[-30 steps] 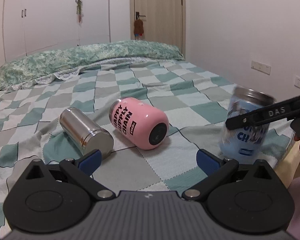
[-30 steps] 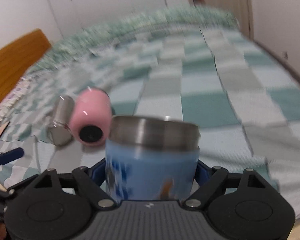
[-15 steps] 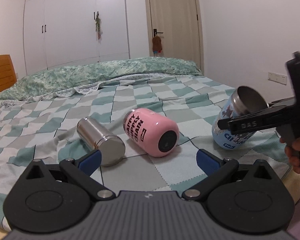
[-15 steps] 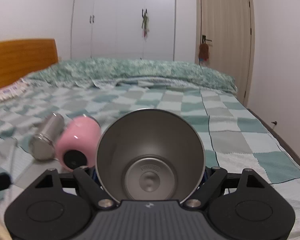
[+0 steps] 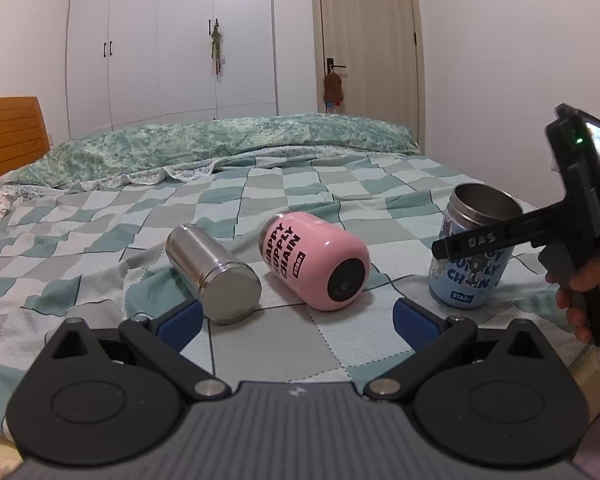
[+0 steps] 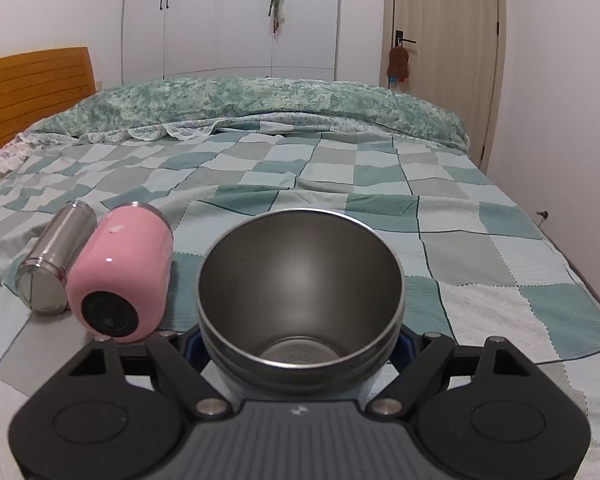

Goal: Flip cup upright

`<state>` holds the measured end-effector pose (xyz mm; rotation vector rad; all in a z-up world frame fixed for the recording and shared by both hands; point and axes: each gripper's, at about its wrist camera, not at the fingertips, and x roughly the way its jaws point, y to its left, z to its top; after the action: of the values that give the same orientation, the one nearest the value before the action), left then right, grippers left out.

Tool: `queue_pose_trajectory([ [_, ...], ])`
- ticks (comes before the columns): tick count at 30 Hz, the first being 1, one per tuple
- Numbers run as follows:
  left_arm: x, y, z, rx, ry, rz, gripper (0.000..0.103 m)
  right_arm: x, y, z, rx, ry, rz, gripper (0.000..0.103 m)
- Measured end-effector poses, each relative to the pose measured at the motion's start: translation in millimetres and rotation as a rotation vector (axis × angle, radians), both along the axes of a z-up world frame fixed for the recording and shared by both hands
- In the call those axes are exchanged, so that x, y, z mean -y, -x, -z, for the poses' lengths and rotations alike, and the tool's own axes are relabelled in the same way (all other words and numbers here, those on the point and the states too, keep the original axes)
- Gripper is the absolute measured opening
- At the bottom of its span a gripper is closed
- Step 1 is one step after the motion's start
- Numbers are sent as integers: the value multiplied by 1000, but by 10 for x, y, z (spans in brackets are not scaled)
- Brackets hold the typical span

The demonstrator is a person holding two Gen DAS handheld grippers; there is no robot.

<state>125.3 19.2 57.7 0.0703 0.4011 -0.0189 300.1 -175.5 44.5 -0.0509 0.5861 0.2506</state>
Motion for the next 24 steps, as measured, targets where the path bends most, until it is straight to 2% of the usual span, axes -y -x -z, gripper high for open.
queue_pose_trajectory([
  [3, -9, 70, -41, 23, 12, -2, 103, 130, 120, -83, 35, -66, -10, 103],
  [7, -8, 255, -76, 71, 43, 3, 103, 273, 416, -170, 104, -99, -39, 103],
  [13, 15, 589, -69, 145, 104, -2, 103, 461, 1101, -214, 239, -102, -73, 103],
  [19, 144, 862, 129, 197, 102, -3, 103, 535, 1777, -17, 336, -68, -102, 103],
  [24, 241, 951, 331, 210, 102, -20, 103, 571, 2061, 178, 377, -54, -95, 103],
])
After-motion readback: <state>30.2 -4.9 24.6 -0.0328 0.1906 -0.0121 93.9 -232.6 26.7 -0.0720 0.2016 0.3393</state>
